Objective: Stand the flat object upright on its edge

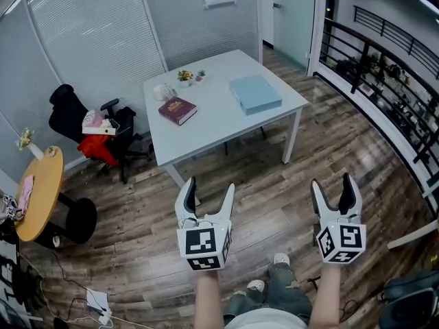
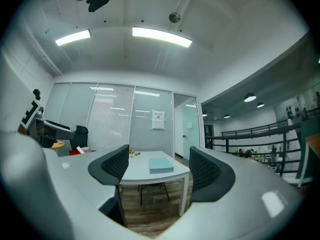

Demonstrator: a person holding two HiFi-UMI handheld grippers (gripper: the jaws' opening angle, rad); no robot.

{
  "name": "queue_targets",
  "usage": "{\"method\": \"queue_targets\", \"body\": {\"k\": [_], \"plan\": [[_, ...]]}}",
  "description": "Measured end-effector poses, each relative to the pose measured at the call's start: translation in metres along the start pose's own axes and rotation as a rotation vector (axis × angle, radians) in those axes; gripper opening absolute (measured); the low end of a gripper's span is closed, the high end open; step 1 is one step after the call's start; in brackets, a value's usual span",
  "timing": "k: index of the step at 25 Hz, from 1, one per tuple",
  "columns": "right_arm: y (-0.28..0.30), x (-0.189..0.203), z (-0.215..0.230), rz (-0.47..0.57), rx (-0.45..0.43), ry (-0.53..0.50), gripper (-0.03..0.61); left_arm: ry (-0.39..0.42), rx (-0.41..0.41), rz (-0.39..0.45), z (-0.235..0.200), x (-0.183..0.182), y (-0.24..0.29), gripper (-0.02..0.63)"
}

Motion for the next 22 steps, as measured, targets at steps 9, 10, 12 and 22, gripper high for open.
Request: {"method": "queue_targets", "body": {"k": [9, 10, 12, 22], "plan": [[0.066, 0.009, 0.016, -0.035, -0.028, -0.001, 0.391, -0.024, -0.026, -0.037, -0.008, 0.011, 0.057, 0.348], [0.077, 0.009, 0.019, -0.038, -0.034, 0.0, 0.391, -0.024, -0.033, -0.04, -0.008, 0.011, 0.066, 0.348], [0.102, 0.01, 0.028, -0.042, -0.049, 0.002, 0.391, -0.025, -0.05, -0.047, -0.009, 0.011, 0.088, 0.348], [0.248, -0.013, 0.079, -0.041, -0.138, 0.022, 0.383, -0.006, -0.13, -0.052, -0.009, -0.021, 0.212, 0.347]]}}
Point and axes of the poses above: the fingertips, and each gripper's own axes: y forward along the fingers, z to its right, x out of its underside, the point moved 6 cm from there along -y, backward along the fingers, and after that the axes turned 10 degrees about y, right-handed, at the moved point
